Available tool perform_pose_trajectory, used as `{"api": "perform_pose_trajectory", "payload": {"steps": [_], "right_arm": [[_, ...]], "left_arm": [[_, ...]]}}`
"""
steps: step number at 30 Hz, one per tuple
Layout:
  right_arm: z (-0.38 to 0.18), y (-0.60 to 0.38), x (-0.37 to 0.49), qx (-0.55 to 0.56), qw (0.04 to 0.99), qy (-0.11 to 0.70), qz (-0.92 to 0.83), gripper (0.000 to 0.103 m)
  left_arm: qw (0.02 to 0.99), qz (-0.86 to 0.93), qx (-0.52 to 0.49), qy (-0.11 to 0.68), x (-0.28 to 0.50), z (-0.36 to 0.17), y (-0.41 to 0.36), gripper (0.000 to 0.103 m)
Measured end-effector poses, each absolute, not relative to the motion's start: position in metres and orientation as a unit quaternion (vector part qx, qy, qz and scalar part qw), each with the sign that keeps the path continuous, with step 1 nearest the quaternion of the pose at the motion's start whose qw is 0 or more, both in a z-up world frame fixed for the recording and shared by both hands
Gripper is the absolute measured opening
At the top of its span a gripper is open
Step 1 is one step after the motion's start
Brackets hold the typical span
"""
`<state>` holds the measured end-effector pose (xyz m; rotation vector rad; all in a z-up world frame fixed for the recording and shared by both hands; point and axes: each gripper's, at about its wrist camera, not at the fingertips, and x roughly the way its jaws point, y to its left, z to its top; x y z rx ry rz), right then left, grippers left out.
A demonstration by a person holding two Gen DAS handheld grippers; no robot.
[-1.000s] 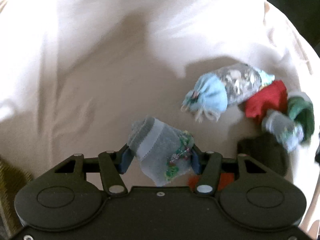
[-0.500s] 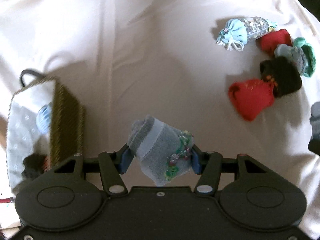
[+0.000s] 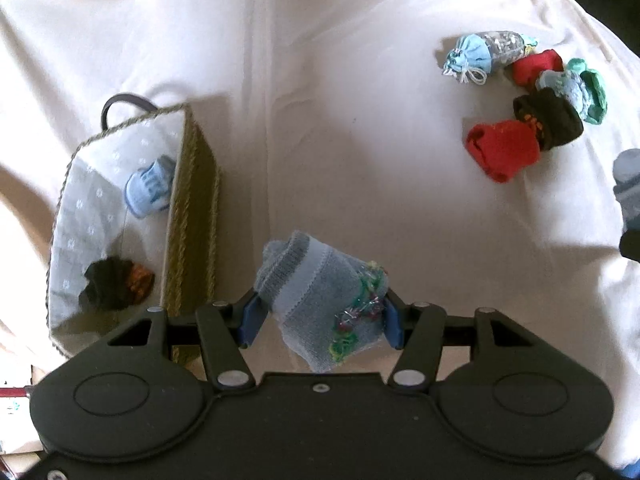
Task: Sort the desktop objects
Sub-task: 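Carry the grey sock to the basket and release it with the left tool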
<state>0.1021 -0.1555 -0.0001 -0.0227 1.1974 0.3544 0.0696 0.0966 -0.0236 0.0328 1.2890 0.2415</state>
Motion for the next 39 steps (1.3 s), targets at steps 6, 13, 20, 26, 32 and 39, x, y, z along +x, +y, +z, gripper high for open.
{"api": "perform_pose_trajectory", "payload": {"steps": [6, 13, 20, 26, 32, 39], "right_arm": [[-0.001, -0.154, 0.083, 0.008, 0.790, 0.578, 0.206, 0.020], [-0.011, -0.156, 0.069, 0.027, 0.768, 0.594, 0.238, 0.020], [-0.019, -0.148, 0.056, -0.001, 0.766, 0.595, 0.243, 0.020], [-0.018, -0.139, 0.051, -0.018, 0.765, 0.593, 0.250, 0.020], [-0.015, -0.126, 0.044, -0.039, 0.764, 0.589, 0.261, 0.020], [-0.013, -0.105, 0.035, -0.064, 0.759, 0.586, 0.276, 0.020]], "left_arm": [[0.792, 0.114, -0.003, 0.600, 0.053, -0.020, 0.113, 0.056], [0.789, 0.116, -0.014, 0.603, 0.034, -0.021, 0.124, 0.056], [0.795, 0.133, -0.026, 0.591, 0.022, -0.011, 0.145, 0.056], [0.811, 0.171, -0.050, 0.557, 0.020, 0.013, 0.188, 0.056], [0.809, 0.228, -0.057, 0.539, 0.037, 0.016, 0.241, 0.056], [0.787, 0.267, -0.076, 0.551, 0.078, -0.004, 0.295, 0.056]]}}
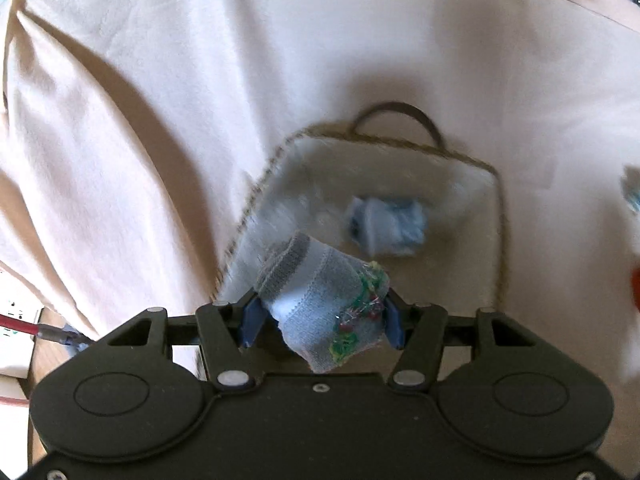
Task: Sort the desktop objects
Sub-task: 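Carry the grey sock to the basket and release it with the left tool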
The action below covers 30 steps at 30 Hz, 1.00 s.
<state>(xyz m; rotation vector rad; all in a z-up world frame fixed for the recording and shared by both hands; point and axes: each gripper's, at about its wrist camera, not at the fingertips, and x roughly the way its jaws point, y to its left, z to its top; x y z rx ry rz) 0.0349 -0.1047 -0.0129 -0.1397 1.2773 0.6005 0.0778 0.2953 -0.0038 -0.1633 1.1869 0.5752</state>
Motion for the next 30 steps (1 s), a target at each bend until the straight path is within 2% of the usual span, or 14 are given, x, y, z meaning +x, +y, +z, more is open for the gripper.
{"api": "perform_pose_trajectory", "payload": {"steps": [11, 18, 21, 30], "right_arm": [[-0.003, -0.052, 0.017, -0.101, 0.742, 0.580, 0.319, 0.020], [0.009, -0.016, -0.003, -0.118, 0.728, 0.567, 0.368, 0.020], [0.013, -0.003, -0.008, -0.116, 0.717, 0.566, 0.391, 0.020], [0.021, 0.017, -0.019, -0.115, 0.706, 0.561, 0.417, 0.020]], "left_arm": [[0.775, 0.241, -0.079, 0.579, 0.102, -0.028, 0.324, 0.061], [0.787, 0.234, -0.060, 0.567, 0.108, -0.022, 0.325, 0.069], [0.789, 0.228, -0.072, 0.565, 0.106, -0.022, 0.326, 0.077], [0.789, 0.245, -0.083, 0.557, 0.080, -0.012, 0.330, 0.077]]}}
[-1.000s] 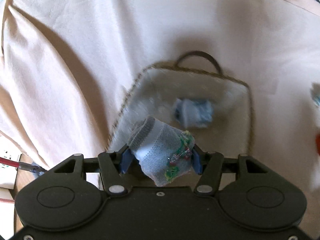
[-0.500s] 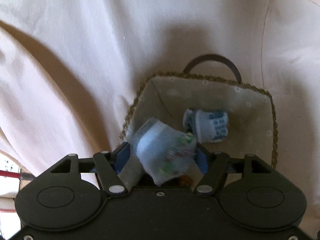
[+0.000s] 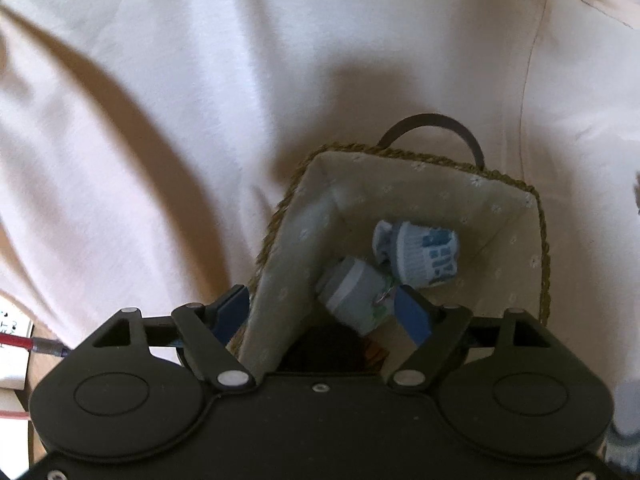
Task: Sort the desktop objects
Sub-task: 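Lower the blue-white sock into the basket and open the right tool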
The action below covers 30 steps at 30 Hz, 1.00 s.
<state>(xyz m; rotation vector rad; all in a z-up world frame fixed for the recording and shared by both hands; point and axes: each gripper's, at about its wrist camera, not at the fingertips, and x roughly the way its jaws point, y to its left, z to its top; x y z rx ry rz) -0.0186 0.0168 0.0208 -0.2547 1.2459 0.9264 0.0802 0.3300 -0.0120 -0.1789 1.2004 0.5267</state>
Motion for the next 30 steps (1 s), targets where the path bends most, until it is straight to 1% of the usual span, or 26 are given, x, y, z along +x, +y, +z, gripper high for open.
{"api": "perform_pose_trajectory", "payload": {"steps": [9, 16, 24, 30], "right_arm": [[0.015, 0.021, -0.026, -0.133, 0.702, 0.567, 0.409, 0.020], [0.027, 0.045, -0.032, -0.148, 0.694, 0.551, 0.439, 0.020], [0.028, 0.085, -0.048, -0.150, 0.654, 0.557, 0.490, 0.020], [0.021, 0.110, -0.066, -0.185, 0.638, 0.548, 0.509, 0.021]], "left_arm": [[0.789, 0.250, -0.081, 0.555, 0.028, -0.001, 0.309, 0.077], [0.776, 0.269, -0.093, 0.564, -0.008, 0.001, 0.300, 0.077], [0.757, 0.293, -0.097, 0.576, -0.025, -0.007, 0.292, 0.077], [0.762, 0.300, -0.088, 0.567, -0.025, 0.003, 0.279, 0.077]]}}
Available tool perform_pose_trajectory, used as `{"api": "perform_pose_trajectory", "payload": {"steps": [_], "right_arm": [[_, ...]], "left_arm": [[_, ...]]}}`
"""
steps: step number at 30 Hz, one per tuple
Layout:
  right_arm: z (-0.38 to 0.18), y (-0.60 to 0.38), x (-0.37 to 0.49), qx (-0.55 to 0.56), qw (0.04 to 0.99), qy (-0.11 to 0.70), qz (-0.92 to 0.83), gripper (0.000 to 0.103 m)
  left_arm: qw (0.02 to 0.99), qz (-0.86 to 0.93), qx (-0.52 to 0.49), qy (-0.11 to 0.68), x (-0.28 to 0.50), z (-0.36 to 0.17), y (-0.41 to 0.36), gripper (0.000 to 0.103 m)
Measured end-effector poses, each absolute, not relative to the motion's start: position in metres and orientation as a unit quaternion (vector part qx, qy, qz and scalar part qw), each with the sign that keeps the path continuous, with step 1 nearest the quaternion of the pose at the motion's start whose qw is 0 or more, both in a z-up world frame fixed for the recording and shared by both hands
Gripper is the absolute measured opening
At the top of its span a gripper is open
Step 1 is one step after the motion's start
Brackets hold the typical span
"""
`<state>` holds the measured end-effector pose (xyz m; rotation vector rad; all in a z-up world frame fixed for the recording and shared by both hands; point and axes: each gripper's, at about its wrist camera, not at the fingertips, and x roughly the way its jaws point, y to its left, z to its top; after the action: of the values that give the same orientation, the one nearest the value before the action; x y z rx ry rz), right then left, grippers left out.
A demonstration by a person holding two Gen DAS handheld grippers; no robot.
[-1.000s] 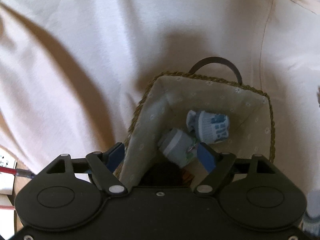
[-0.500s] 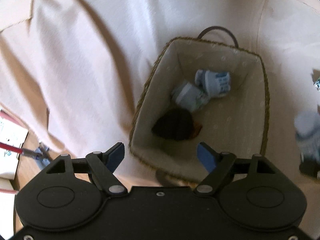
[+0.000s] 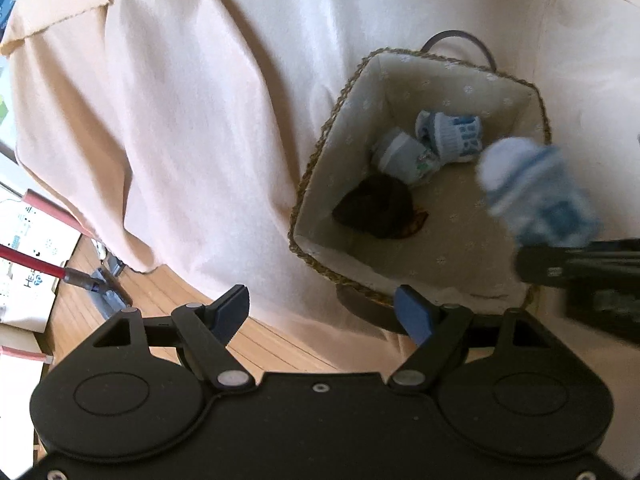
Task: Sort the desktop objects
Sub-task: 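Lower the blue-white sock into the basket and open the right tool, then move both open tools back over the remaining sock pile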
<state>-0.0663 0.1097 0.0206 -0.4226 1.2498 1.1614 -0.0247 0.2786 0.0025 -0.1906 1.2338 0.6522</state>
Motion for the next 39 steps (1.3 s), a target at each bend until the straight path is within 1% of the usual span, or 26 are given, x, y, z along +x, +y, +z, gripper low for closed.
{"api": "perform_pose_trajectory", "payload": {"steps": [2, 3, 4, 6, 12, 15, 18, 29, 39], "right_arm": [[0.017, 0.116, -0.070, -0.193, 0.634, 0.549, 0.510, 0.023], [0.015, 0.118, -0.071, -0.196, 0.632, 0.549, 0.511, 0.027], [0.014, 0.120, -0.072, -0.200, 0.631, 0.550, 0.509, 0.029], [0.011, 0.120, -0.074, -0.205, 0.631, 0.547, 0.510, 0.038], [0.016, 0.108, -0.075, -0.198, 0.643, 0.537, 0.508, 0.038], [0.021, 0.096, -0.072, -0.187, 0.660, 0.529, 0.499, 0.051], [0.023, 0.085, -0.065, -0.177, 0.675, 0.523, 0.488, 0.052], [0.011, 0.059, -0.030, -0.142, 0.695, 0.545, 0.447, 0.052], [-0.026, -0.005, 0.022, -0.107, 0.724, 0.582, 0.355, 0.057]], "left_arm": [[0.760, 0.302, -0.085, 0.569, -0.024, 0.003, 0.275, 0.077], [0.759, 0.303, -0.082, 0.571, -0.024, 0.003, 0.273, 0.077], [0.757, 0.305, -0.079, 0.573, -0.024, 0.002, 0.271, 0.077], [0.755, 0.305, -0.076, 0.575, -0.024, 0.003, 0.267, 0.077], [0.756, 0.306, -0.062, 0.576, -0.021, 0.007, 0.256, 0.077], [0.758, 0.302, -0.056, 0.575, -0.018, 0.009, 0.250, 0.077], [0.758, 0.298, -0.053, 0.578, -0.014, 0.008, 0.245, 0.077], [0.762, 0.278, -0.040, 0.584, -0.001, 0.006, 0.224, 0.077], [0.771, 0.222, -0.014, 0.596, 0.027, -0.003, 0.179, 0.077]]}}
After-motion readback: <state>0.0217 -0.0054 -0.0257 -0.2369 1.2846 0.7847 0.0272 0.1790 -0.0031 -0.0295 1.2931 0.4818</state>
